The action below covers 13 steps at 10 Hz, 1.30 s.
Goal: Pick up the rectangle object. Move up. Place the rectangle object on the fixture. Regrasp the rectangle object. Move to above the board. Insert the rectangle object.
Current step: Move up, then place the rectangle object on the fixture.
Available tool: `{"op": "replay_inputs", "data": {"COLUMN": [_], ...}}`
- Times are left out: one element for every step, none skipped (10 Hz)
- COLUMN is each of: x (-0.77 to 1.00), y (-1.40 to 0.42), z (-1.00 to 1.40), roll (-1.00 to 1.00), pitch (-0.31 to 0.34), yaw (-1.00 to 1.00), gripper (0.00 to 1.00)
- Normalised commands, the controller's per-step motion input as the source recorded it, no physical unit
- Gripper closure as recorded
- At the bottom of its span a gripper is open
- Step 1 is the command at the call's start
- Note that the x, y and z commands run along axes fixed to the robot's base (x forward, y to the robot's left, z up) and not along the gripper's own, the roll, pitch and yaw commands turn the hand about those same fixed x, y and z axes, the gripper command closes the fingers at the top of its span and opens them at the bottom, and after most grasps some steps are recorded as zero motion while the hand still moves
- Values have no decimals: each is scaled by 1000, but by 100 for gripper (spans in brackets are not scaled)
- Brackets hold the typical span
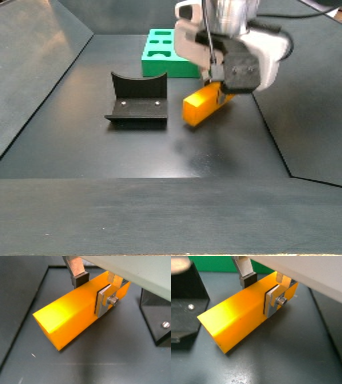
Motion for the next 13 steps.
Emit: {"op": "replay_inputs", "data": {"x": [-36, -25, -25, 0, -6, -14, -17, -18, -18, -16, -8, 0, 10], "y": [25, 17, 13, 0, -4, -6, -6, -5, -4, -3, -1, 1, 2], "z": [587, 343, 237, 1000, 1000, 1000, 1000, 1000, 967, 860, 639, 473, 252], "roll": [-2, -4, -5, 0, -3, -5, -6, -7, -9, -10, -13, -15, -18], "pitch": [36, 35, 36, 0, 18, 28, 29, 30, 34, 38, 49, 59, 72], "yaw": [11, 5, 3, 0, -3, -4, -4, -4, -5, -6, -7, -7, -9], "gripper": [100, 100, 100, 100, 100, 100, 100, 100, 100, 100, 100, 100, 100]}}
